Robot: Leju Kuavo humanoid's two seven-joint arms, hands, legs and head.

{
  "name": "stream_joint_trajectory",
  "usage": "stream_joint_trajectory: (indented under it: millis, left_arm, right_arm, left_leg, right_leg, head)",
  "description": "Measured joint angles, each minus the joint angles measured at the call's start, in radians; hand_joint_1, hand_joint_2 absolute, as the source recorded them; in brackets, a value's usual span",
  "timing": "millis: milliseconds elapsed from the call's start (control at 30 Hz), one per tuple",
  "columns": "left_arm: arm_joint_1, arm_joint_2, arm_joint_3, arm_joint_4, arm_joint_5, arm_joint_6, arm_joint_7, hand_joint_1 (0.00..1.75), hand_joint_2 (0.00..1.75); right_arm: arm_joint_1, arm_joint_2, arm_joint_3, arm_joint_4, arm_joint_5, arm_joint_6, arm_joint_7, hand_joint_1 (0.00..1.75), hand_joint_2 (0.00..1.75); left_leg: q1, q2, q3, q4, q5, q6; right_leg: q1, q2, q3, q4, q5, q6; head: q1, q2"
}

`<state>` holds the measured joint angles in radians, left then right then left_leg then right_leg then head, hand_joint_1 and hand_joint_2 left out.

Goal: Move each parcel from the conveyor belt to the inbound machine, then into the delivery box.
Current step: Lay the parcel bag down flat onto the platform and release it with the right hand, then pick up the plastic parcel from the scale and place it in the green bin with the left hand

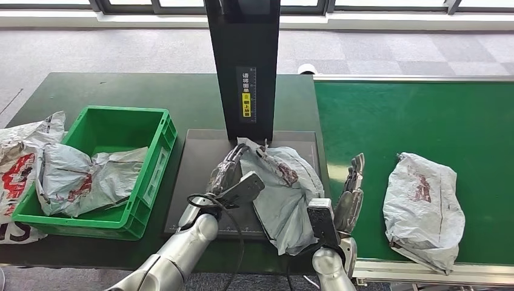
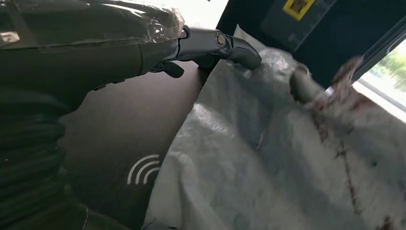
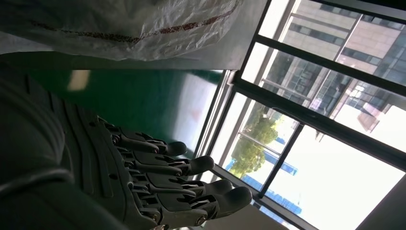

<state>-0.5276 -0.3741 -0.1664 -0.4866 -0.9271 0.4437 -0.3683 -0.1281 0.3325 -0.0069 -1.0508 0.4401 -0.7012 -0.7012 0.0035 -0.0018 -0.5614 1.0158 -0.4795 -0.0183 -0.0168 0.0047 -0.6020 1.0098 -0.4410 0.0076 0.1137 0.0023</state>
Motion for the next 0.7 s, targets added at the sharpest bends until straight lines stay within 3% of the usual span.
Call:
stream_joint_trajectory:
  millis: [33,167,367,700]
  left_arm:
    - [-0.002,-0.001,-0.004,0.016,-0.013,-0.006,0.016,0.04,1.75]
    - [-0.003,-0.005,-0.069,0.061,-0.046,-0.037,0.095,1.75,1.75]
    - [-0.013,-0.006,-0.189,0.091,-0.046,-0.023,0.140,1.75,1.75]
    - [-0.028,-0.005,-0.238,0.116,-0.038,0.027,0.124,1.75,1.75]
  right_arm:
    - [0.000,0.000,0.004,-0.003,-0.003,0.000,0.000,0.00,0.00]
    - [0.001,-0.002,0.026,-0.016,-0.010,0.000,0.000,0.00,0.00]
    - [0.002,-0.003,0.044,-0.025,-0.012,0.000,0.000,0.00,0.00]
    - [0.005,-0.008,0.048,-0.029,-0.016,0.002,0.000,0.00,0.00]
  left_leg:
    - [0.000,0.000,0.000,0.000,0.000,0.000]
    - [0.000,-0.001,0.000,0.000,0.000,0.000]
    - [0.000,-0.002,0.000,0.000,0.000,0.001]
    - [0.000,-0.002,0.001,0.000,0.001,0.001]
  right_leg:
    - [0.000,0.000,0.000,0.000,0.000,0.000]
    - [0.000,-0.001,0.001,0.000,0.000,0.000]
    - [-0.001,-0.002,0.002,0.000,0.000,0.000]
    - [-0.001,-0.002,0.002,0.000,0.000,0.000]
  head:
    - [0.000,0.000]
    - [0.000,0.000]
    - [0.000,0.000]
    - [0.000,0.000]
